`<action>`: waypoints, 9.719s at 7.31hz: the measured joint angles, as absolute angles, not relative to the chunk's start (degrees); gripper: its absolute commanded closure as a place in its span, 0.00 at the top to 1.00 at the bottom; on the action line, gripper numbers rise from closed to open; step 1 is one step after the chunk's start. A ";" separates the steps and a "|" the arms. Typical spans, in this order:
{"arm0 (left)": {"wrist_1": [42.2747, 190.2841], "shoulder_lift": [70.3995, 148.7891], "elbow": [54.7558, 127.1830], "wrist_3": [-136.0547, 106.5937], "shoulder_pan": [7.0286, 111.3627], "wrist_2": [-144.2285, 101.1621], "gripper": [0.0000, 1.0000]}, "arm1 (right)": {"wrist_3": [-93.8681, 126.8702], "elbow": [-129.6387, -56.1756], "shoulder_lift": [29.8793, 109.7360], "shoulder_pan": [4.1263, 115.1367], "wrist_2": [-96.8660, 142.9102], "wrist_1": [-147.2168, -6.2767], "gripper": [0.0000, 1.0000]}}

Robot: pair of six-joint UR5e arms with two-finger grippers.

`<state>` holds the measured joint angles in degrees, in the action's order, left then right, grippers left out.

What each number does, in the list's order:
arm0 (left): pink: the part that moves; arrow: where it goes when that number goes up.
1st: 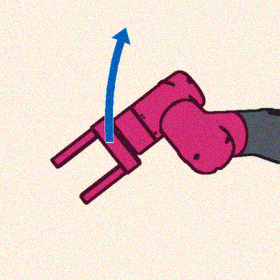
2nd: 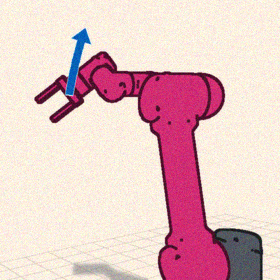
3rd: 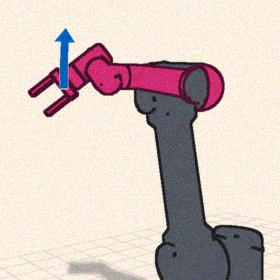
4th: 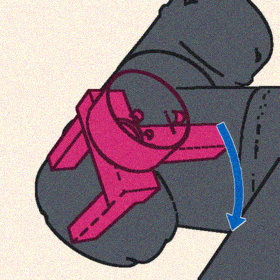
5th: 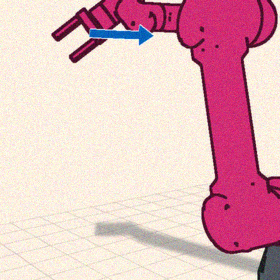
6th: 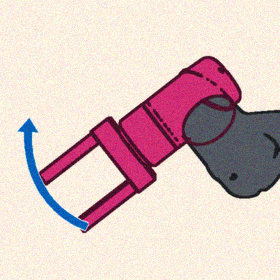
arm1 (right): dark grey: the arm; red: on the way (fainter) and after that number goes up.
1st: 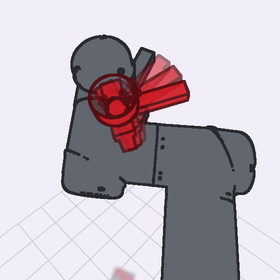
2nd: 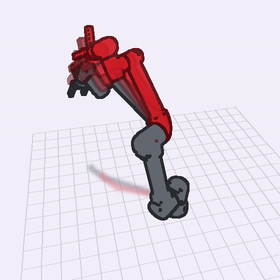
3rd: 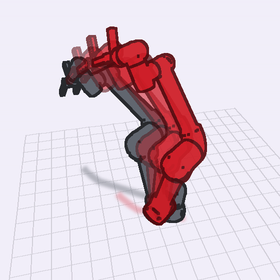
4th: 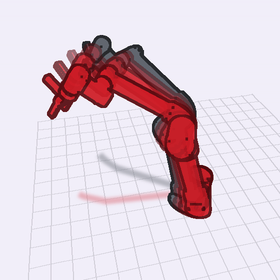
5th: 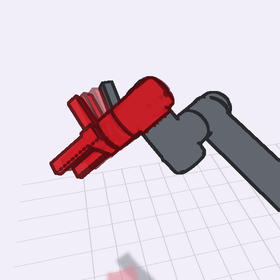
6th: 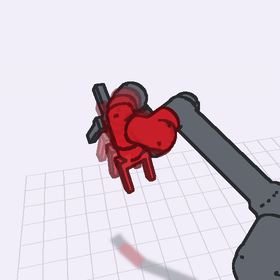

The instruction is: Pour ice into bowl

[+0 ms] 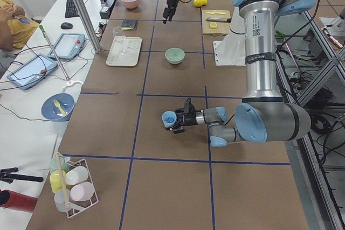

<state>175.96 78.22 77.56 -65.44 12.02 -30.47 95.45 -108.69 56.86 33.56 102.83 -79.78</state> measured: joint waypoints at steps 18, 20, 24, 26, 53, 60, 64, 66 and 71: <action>143.16 109.04 94.64 8.67 14.54 -38.46 0.00 | 84.70 -114.00 70.97 47.99 116.40 -81.55 1.00; 142.45 111.17 93.14 27.64 11.11 -31.65 0.00 | 84.58 -113.15 71.68 48.44 116.26 -81.56 1.00; 142.40 111.48 92.19 53.72 8.82 -22.14 0.00 | 84.66 -112.80 73.92 49.35 116.31 -81.66 1.00; 142.44 111.50 91.81 61.33 7.11 -19.30 0.00 | 84.96 -112.37 75.81 50.54 116.49 -81.60 1.00; 170.27 96.54 91.50 -3.62 7.85 -31.01 0.00 | 83.95 -112.32 78.18 55.56 122.42 -81.30 1.00; 172.63 81.65 91.53 -30.91 19.07 -46.70 0.00 | 84.08 -112.78 77.49 55.46 122.78 -81.22 1.00; 175.96 80.28 87.11 -48.58 19.06 -39.24 0.00 | 84.07 -112.76 77.26 55.39 122.81 -81.21 1.00; 176.00 79.91 84.73 -55.28 19.04 -37.33 0.00 | 84.05 -112.67 77.20 55.34 122.79 -81.21 1.00; 175.41 79.86 80.00 -67.87 17.40 -37.02 0.00 | 83.88 -112.67 77.07 55.29 122.65 -81.29 1.00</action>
<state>175.41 79.86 80.00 -67.87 17.40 -37.02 83.88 -112.67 77.07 55.29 122.65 -81.29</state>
